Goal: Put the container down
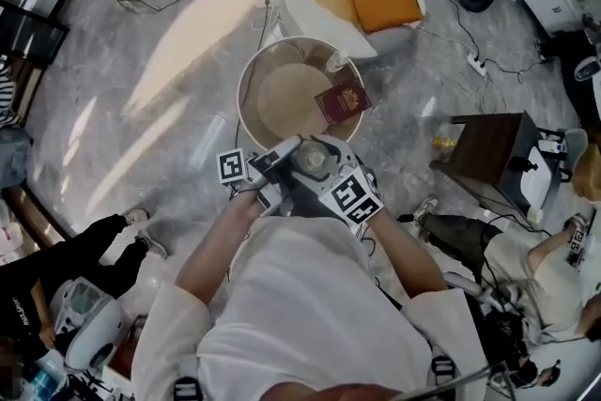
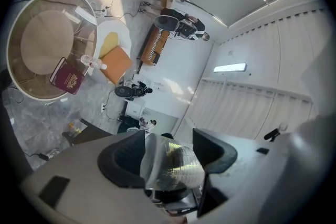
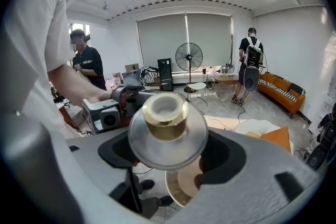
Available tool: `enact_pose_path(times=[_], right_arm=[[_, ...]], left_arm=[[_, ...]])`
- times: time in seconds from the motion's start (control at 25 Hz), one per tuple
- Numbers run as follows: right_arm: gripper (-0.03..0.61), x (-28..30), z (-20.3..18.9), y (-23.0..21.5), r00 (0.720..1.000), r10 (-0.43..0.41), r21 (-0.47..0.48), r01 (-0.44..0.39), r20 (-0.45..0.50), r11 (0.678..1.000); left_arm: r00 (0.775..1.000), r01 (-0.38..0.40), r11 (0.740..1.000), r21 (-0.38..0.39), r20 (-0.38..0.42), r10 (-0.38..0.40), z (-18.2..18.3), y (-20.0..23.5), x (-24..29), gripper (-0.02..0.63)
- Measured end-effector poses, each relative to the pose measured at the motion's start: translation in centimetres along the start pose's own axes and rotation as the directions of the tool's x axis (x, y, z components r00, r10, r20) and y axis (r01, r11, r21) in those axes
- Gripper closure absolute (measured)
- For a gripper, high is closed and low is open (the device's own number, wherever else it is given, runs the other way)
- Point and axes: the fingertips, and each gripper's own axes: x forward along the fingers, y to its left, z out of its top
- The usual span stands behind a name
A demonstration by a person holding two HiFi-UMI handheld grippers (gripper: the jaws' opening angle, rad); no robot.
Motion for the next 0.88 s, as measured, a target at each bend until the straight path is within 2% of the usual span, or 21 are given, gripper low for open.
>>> enact_pose_path(times=[0.4, 0.64, 0.88], right_arm=[[0.241, 4.5, -3.5, -6.4, 0.994, 0.100, 0.004, -0.100, -0.038, 0.995], [0.242, 7.0, -7.2, -8.3, 0.985, 0.149, 0.010, -0.149, -0.083, 0.989], [0.241, 9.5, -11.0, -10.0, 0.980, 0.171, -0.022, -0.174, -0.104, 0.985]], left_arm=[[0.994, -0.058, 0.998, 0.011, 0.093, 0.056, 6.1, 5.5, 3.1, 0.341], [0.988, -0.107, 0.993, 0.057, 0.117, 0.099, 8.1, 9.3, 3.4, 0.341], [0.979, -0.126, 0.992, 0.033, 0.168, 0.118, 9.9, 13.8, 3.4, 0.341]])
